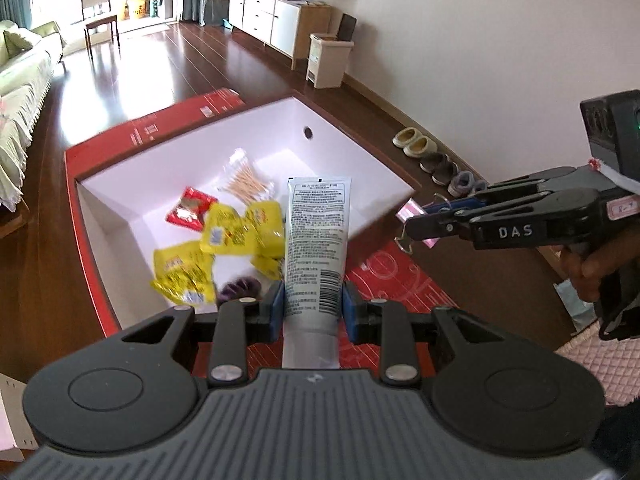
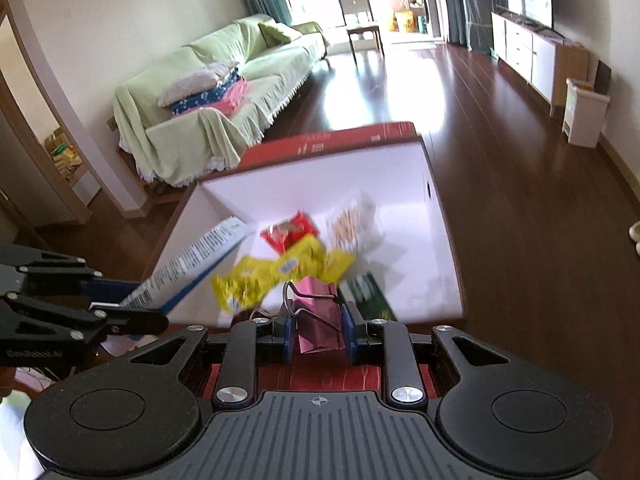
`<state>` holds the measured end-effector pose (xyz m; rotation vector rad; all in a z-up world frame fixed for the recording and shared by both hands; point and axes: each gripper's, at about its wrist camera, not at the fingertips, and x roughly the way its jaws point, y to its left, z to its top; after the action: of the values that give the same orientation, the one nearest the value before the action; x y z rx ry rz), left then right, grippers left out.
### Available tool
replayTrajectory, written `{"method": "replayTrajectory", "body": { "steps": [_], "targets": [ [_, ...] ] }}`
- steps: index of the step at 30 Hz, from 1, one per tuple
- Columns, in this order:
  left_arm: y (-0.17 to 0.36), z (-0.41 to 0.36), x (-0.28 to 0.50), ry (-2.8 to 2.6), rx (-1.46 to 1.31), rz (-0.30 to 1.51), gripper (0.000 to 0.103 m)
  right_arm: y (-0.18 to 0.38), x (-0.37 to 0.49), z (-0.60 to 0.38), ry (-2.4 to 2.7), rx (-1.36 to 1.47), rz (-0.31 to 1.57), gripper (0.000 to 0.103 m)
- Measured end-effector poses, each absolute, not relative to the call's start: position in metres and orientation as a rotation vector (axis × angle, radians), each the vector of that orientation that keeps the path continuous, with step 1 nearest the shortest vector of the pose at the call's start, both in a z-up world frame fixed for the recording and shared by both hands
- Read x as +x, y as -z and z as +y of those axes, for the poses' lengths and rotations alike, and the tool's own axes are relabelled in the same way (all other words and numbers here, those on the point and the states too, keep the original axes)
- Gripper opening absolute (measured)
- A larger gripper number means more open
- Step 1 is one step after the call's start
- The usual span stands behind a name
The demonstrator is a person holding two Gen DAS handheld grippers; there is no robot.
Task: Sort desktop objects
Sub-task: 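Lower into the box and open the right tool while the left tool releases the tube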
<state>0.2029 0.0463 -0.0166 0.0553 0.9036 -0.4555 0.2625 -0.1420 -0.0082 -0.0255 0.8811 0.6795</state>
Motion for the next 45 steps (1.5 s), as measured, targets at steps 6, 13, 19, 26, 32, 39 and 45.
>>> {"method": "replayTrajectory", "body": {
  "steps": [6,13,19,26,32,39,45],
  "targets": [
    [0.021,0.05,0.236,0.4,0.072,0.905,0.025,0.01,0.295,-0.122,-0.681,-0.047,0.866,0.023],
    [0.031,0.055,0.265,0.364,0.092,0.922,0.025,0.027,0.328,-0.108,-0.663,-0.067,0.893,0.023],
    [0.046,0.058,0.282,0.357,0.089,0.94,0.025,0.044,0.35,-0.102,-0.649,-0.083,0.925,0.023],
    [0.064,0.06,0.299,0.358,0.09,0.967,0.025,0.057,0.366,-0.098,-0.638,-0.101,0.948,0.023],
    [0.081,0.06,0.312,0.359,0.101,0.999,0.025,0.065,0.376,-0.095,-0.631,-0.114,0.959,0.023],
    [0.101,0.06,0.322,0.363,0.109,1.036,0.025,0.07,0.383,-0.093,-0.626,-0.122,0.966,0.023],
    [0.113,0.061,0.33,0.356,0.109,1.059,0.025,0.073,0.386,-0.09,-0.626,-0.129,0.973,0.023]
  ]
}}
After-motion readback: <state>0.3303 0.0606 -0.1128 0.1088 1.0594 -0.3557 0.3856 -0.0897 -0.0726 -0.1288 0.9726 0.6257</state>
